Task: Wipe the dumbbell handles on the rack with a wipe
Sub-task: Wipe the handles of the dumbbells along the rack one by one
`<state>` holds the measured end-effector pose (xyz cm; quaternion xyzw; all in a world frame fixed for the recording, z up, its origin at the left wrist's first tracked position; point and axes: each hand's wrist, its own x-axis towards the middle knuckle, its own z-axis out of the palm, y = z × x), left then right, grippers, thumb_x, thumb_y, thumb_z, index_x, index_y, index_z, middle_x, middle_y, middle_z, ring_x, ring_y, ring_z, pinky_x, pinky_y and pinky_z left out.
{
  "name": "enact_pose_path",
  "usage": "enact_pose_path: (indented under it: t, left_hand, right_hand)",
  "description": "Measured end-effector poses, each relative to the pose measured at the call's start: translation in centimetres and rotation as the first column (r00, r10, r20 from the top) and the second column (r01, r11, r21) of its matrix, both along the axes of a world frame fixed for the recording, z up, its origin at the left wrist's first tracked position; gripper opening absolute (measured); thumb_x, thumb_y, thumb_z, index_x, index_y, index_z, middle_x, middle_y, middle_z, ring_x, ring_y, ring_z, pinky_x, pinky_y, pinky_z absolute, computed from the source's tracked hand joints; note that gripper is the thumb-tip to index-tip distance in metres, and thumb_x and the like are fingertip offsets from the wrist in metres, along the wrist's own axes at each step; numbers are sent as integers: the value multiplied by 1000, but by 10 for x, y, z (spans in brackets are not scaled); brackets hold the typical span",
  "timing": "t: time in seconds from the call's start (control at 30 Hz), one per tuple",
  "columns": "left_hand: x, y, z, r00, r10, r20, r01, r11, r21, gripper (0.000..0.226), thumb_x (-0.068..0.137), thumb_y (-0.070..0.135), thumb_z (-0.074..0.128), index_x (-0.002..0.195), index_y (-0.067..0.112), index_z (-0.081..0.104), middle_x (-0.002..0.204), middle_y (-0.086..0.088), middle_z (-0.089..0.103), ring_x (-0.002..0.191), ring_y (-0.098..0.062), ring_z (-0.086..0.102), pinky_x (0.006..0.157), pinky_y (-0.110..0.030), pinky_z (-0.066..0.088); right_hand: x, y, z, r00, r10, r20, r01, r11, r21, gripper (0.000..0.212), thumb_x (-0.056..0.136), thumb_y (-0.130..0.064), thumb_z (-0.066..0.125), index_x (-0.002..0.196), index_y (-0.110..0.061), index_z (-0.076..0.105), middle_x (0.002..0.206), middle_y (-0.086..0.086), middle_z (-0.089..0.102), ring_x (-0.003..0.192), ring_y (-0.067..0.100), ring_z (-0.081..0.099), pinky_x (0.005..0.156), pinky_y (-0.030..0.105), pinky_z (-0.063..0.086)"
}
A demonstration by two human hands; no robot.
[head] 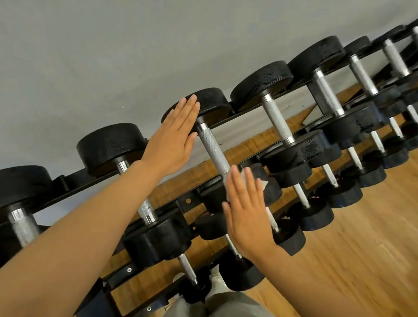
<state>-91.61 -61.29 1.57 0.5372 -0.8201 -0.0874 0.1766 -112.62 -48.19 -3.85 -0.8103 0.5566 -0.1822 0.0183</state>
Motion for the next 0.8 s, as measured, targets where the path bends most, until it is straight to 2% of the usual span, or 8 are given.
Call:
enact_pose_path:
  t: [0.17,0.27,0.37,0.43,0.5,0.63,0.73,0.8]
  left_hand:
    - [0,0,-4,1000,5,-2,-5,1000,-19,59,107,25,31,157,11,4,166,-3,-4,150,-13,-9,124,-40,14]
    - [0,-1,-5,1000,0,-15,0,999,-35,58,107,23,31,157,10,6,166,-3,-2,150,-12,-9,124,-41,16]
    - [-1,-1,-7,1000,0,-28,-1,999,-36,58,107,21,33,157,8,7,166,-5,0,151,-16,-6,124,-43,16]
    - [-1,-1,-8,1000,-1,-30,0,1000,-32,58,107,22,33,157,9,6,166,-5,-1,152,-17,-5,124,-43,16]
    - [0,-1,-8,1000,0,-28,-1,999,-33,58,107,23,32,157,9,6,166,-5,-1,152,-17,-5,124,-43,17]
    - [0,-1,-5,1000,-2,-21,1,999,-39,58,107,22,33,157,9,6,166,-5,0,151,-15,-6,123,-43,19]
    - [0,-2,-5,999,-2,-34,1,1000,-23,58,107,23,32,157,9,7,166,-4,0,151,-14,-7,123,-43,20]
    - [-1,-1,-5,999,3,-36,-4,1000,-22,58,107,23,32,157,9,7,166,-5,0,152,-16,-6,123,-43,18]
  right_hand:
    - [-10,-2,-6,946,196,-257,-215,976,-47,51,103,-26,27,153,-14,28,160,4,22,149,23,14,122,40,4]
    - [-18,-15,4,1000,10,16,-11,999,35,52,105,-28,28,154,-13,20,162,5,17,150,20,11,122,43,12]
    - [-11,-24,11,931,-247,268,195,959,206,52,106,-33,19,155,-14,12,163,0,5,150,13,-2,123,39,4]
    - [4,-14,8,962,-211,174,197,976,98,52,106,-33,17,154,-13,13,162,5,10,151,24,1,122,44,3]
    - [7,0,-3,1000,-26,-15,26,1000,-18,52,104,-30,25,153,-14,17,160,7,19,149,31,9,120,48,8]
    - [-21,-10,-3,962,199,-185,-209,977,-38,54,102,-29,30,153,-17,20,160,5,23,149,24,13,121,42,11]
    - [-23,-23,13,973,-105,206,74,986,150,52,106,-35,22,154,-16,15,162,0,12,150,15,6,123,32,4]
    - [-15,-31,16,813,-395,429,250,900,356,53,107,-38,18,155,-16,11,163,-5,5,150,9,-1,123,31,2]
